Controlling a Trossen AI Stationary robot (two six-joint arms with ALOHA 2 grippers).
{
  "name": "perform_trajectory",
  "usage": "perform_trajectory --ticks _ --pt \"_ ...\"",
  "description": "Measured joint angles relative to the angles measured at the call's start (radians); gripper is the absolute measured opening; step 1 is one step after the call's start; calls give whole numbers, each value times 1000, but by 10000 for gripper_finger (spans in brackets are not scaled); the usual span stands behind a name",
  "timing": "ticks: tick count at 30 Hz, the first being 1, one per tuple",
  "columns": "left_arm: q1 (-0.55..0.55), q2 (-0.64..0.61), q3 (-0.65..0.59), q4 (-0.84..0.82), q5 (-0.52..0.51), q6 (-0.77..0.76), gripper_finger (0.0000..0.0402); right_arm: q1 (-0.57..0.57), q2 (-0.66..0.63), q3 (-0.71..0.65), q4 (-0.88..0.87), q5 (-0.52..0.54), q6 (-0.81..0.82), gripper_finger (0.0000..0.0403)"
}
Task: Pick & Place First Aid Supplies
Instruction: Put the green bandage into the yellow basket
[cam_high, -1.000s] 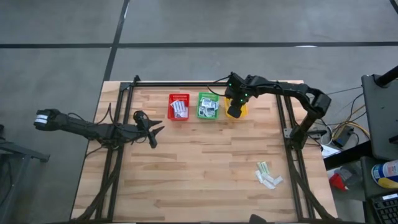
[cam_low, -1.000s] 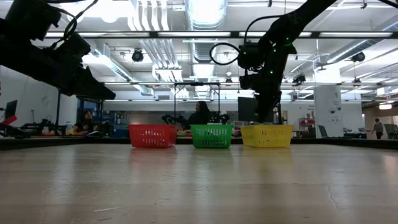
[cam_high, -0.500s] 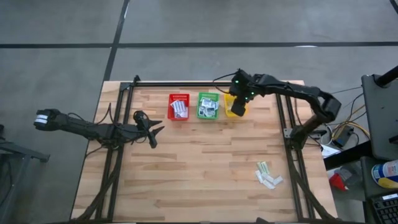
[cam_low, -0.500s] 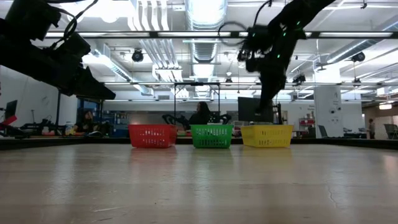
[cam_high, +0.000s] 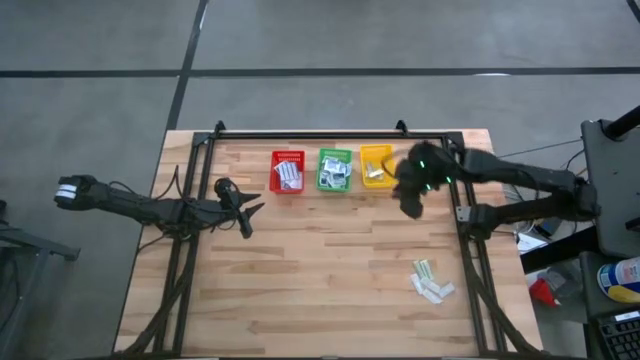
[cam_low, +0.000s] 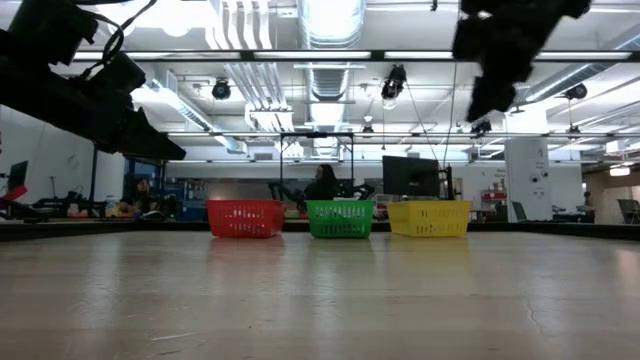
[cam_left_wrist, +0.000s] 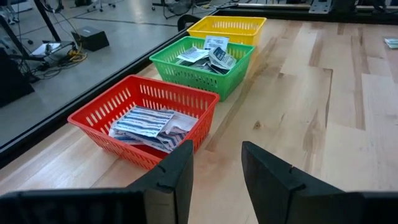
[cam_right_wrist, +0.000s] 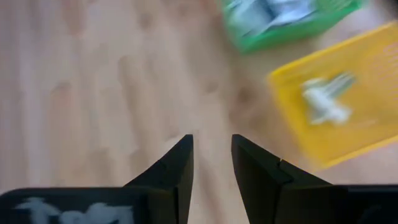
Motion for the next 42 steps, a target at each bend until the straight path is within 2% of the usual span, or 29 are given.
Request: perform_trajectory --ticks 7,15,24,30,39,42 --pt "0 0 0 0 0 1 133 258 -170 -150 -3 -3 303 101" --pt "0 0 0 0 0 1 133 520 -185 -190 -11 -18 545 87" --pt "0 0 0 0 0 -1 133 758 -58 -182 -7 -43 729 86" --pt "0 0 0 0 0 -2 133 871 72 -183 25 -41 814 82" --pt "0 0 0 0 1 -3 133 952 277 -183 127 -31 774 86" --pt "0 0 0 0 1 -4 133 963 321 -183 127 19 729 82"
